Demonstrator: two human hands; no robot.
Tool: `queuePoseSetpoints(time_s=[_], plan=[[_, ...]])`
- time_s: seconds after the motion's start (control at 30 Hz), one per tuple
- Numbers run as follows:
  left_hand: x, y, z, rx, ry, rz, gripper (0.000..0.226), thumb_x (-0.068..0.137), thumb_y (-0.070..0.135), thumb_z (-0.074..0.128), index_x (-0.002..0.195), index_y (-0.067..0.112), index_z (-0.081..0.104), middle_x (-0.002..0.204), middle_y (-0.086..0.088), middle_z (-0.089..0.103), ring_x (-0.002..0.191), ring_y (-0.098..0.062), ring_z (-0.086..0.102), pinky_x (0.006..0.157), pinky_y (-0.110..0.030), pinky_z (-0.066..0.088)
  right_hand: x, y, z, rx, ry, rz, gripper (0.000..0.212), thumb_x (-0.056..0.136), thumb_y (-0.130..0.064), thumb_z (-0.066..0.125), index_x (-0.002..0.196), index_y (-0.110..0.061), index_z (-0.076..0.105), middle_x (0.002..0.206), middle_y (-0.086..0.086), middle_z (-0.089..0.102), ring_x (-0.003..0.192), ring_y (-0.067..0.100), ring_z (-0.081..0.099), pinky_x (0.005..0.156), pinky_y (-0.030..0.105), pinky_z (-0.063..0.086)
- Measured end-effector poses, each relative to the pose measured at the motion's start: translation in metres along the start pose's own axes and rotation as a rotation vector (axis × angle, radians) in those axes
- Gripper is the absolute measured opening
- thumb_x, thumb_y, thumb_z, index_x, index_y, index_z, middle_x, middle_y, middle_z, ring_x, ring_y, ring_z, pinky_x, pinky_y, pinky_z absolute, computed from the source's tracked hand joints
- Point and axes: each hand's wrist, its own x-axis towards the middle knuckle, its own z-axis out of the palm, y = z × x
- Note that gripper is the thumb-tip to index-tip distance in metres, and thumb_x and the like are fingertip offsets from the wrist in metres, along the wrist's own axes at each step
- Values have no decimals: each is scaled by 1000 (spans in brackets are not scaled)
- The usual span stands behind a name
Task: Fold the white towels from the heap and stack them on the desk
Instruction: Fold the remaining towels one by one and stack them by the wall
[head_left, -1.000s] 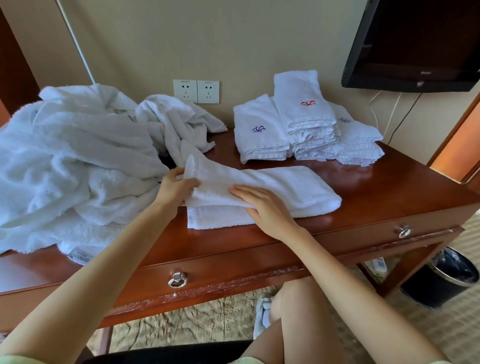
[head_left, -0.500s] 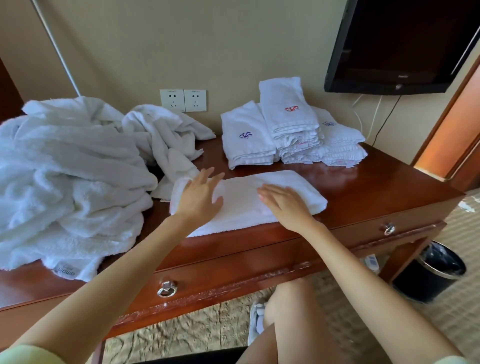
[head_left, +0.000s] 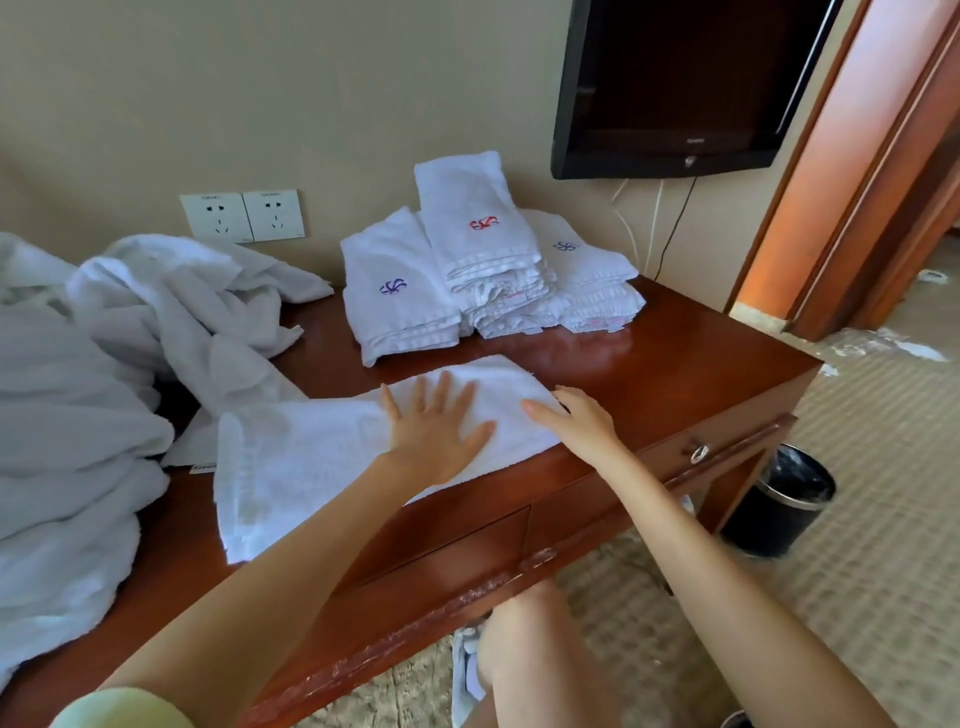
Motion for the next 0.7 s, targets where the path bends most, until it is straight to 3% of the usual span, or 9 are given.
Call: queuePoseSetpoints(time_s=[0.07, 0.17, 0.23, 0.3, 0.37, 0.47, 0.53, 0.63, 0.7], plan=[[2, -2, 3, 1, 23, 8, 86, 78, 78, -6, 152, 34, -8, 162, -2, -11, 148, -31, -9, 107, -68, -13, 5, -4, -1, 57, 4, 34, 39, 85, -47, 64, 72, -12, 54, 80, -7, 50, 78, 12, 50, 64, 28, 34], [-2, 1, 0, -25, 53, 49, 115, 53, 92, -18, 152, 34, -8, 162, -2, -3, 148, -31, -4, 108, -66, -11, 13, -14, -3, 171, -65, 86, 33, 82, -38, 65, 72, -17, 42, 71, -5, 41, 66, 13, 40, 59, 27, 31], [-7, 14, -4, -94, 32, 83, 111, 64, 94, 12, 152, 31, -11, 162, -2, 0, 148, -28, -1, 113, -60, -5, 19, -26, -7, 245, -96, 139, 25, 84, -35, 63, 79, -16, 46, 76, -3, 46, 70, 15, 46, 61, 29, 38], [-5, 30, -5, -125, 85, 96, 112, 75, 81, 43, 152, 23, -14, 161, -5, 9, 147, -28, 9, 116, -55, 7, 16, -42, -17, 378, -119, 169, 17, 88, -31, 60, 87, -16, 53, 82, -3, 51, 73, 13, 49, 62, 26, 42], [2, 39, -4, -222, 175, 31, 109, 80, 64, 59, 153, 20, -9, 155, -8, 28, 142, -29, 26, 115, -49, 19, 14, -53, -26, 482, -145, 149, 18, 92, -32, 58, 100, -16, 59, 93, -1, 58, 82, 12, 55, 67, 26, 46], [10, 35, -10, -668, 230, -70, 69, 92, 38, 56, 151, 25, 22, 137, -14, 52, 124, -36, 48, 104, -47, 37, 9, -57, -34, 560, -197, 61, 31, 97, -48, 48, 107, -23, 62, 97, -4, 68, 90, 13, 65, 75, 26, 50], [6, 31, -22, -915, 221, -59, 44, 98, 28, 49, 141, 21, 44, 129, -10, 59, 119, -30, 54, 99, -40, 44, 8, -50, -37, 606, -222, 47, 44, 99, -55, 36, 115, -23, 62, 106, -2, 70, 99, 13, 67, 85, 29, 51], [-5, 30, -45, -1307, 99, 39, 43, 98, 8, 44, 140, 16, 47, 141, 4, 49, 122, -9, 48, 96, -19, 38, 6, -32, -36, 768, -170, 62, 46, 99, -55, 33, 122, -24, 58, 121, 1, 65, 113, 14, 60, 96, 33, 47], [-12, 28, -62, -1625, -67, -122, 36, 97, 15, 50, 132, 5, 53, 125, -10, 61, 99, -16, 61, 79, -24, 49, 2, -25, -32, 900, -134, 57, 37, 96, -53, 40, 119, -28, 56, 126, 2, 61, 114, 10, 58, 97, 31, 45]])
